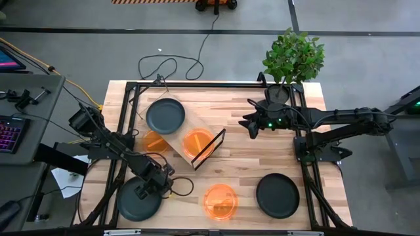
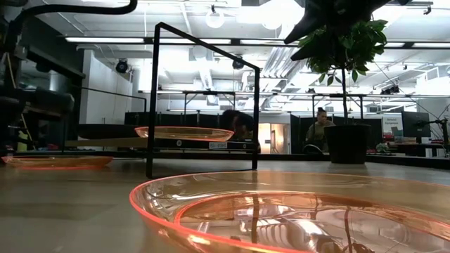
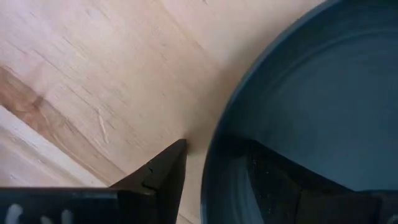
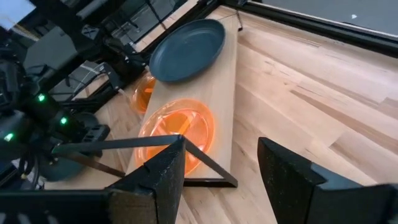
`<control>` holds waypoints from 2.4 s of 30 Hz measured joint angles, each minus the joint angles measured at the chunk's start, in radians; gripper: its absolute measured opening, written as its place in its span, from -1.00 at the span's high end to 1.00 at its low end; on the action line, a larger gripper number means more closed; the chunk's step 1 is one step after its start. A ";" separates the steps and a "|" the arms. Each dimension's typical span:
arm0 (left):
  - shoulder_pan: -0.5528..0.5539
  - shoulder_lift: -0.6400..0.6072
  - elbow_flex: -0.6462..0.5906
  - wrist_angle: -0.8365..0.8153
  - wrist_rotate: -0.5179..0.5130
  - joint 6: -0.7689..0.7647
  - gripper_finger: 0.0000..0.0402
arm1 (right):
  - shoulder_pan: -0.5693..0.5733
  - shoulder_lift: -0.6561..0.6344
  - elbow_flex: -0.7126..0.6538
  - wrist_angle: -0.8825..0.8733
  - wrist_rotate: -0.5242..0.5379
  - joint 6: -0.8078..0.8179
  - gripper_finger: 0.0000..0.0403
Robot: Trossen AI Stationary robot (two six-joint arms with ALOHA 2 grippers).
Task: Place and stack plates onto a shelf
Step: Stack the left black plate on top of the black plate on the shelf
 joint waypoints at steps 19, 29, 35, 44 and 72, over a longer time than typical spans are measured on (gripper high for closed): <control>0.245 -0.230 0.036 -0.265 0.292 -0.202 0.98 | 0.000 0.000 0.000 0.000 0.033 0.009 0.09; 0.536 -0.561 0.254 -0.498 0.057 -0.453 0.99 | 0.000 0.000 0.000 0.000 0.034 0.003 0.09; 0.756 -0.675 0.301 -0.486 -0.337 -0.760 0.99 | -0.003 0.000 0.000 0.000 0.043 0.002 0.09; 0.823 -0.827 0.083 -0.425 -0.655 -1.357 0.99 | -0.002 0.000 0.000 0.000 0.078 0.008 0.09; 0.434 -0.746 -0.230 -0.439 -0.869 -2.369 1.00 | -0.003 0.000 0.000 -0.001 0.106 0.001 0.09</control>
